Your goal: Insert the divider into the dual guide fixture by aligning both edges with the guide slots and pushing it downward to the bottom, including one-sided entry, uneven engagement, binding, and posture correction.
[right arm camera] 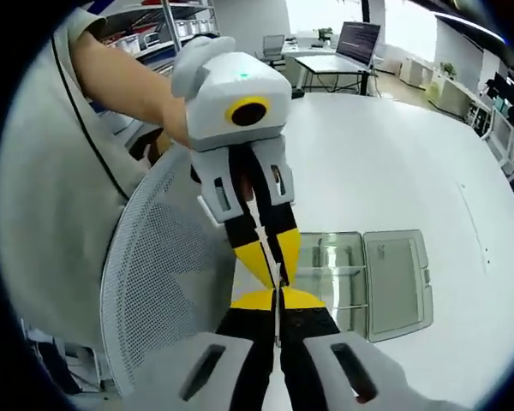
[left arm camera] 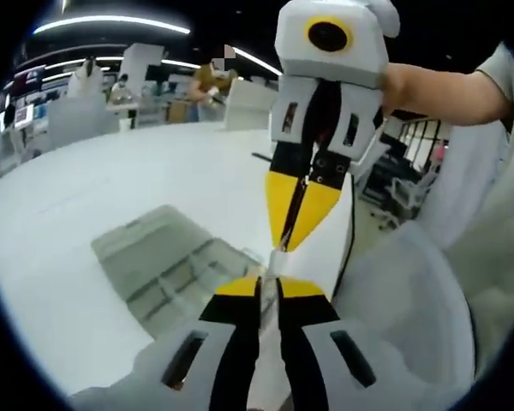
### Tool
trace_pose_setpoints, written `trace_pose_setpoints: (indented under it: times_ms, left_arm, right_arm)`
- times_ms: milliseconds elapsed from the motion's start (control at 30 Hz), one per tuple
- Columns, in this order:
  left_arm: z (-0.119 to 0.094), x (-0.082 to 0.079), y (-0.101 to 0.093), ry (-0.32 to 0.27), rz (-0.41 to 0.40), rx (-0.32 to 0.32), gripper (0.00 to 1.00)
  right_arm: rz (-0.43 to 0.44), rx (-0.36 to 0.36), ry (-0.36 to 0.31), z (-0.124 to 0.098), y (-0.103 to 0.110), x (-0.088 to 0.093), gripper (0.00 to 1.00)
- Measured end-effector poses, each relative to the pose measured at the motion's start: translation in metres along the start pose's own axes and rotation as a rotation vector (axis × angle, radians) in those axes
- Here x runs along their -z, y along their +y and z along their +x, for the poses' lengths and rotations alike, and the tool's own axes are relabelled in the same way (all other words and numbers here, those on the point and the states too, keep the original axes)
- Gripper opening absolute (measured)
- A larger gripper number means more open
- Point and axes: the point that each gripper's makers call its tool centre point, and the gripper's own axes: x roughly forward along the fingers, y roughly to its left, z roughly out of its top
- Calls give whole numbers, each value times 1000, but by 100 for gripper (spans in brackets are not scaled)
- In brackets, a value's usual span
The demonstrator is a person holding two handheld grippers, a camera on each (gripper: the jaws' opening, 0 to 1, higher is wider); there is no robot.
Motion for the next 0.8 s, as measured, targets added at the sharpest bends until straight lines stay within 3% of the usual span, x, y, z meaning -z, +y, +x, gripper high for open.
trace_pose_setpoints:
  times_ms: [367,800]
  left_arm:
    - [-8,3,8,5,7,-45,9]
    - [-16,-1,12,-6,10,-80,21]
  right_arm:
    - [24,17,23,-2,-4,-7,0]
    - [39,41,53,-2,-13,-5,0]
